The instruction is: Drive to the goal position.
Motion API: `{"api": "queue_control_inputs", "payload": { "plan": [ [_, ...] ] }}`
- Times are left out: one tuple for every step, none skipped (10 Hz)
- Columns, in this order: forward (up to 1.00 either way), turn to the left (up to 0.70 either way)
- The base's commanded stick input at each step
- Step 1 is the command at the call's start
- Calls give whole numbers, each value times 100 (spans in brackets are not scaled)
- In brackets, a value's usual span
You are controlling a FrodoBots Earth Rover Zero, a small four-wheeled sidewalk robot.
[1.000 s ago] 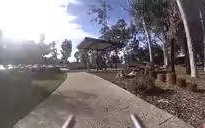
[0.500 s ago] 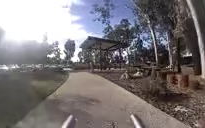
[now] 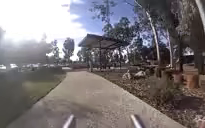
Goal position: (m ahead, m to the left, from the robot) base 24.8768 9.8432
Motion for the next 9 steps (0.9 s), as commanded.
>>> {"api": "queue_control_inputs", "payload": {
  "plan": [
    [100,40],
    [100,40],
    [100,0],
    [100,0],
    [100,0],
    [100,0],
    [100,0],
    [100,0],
    [100,0]
  ]
}}
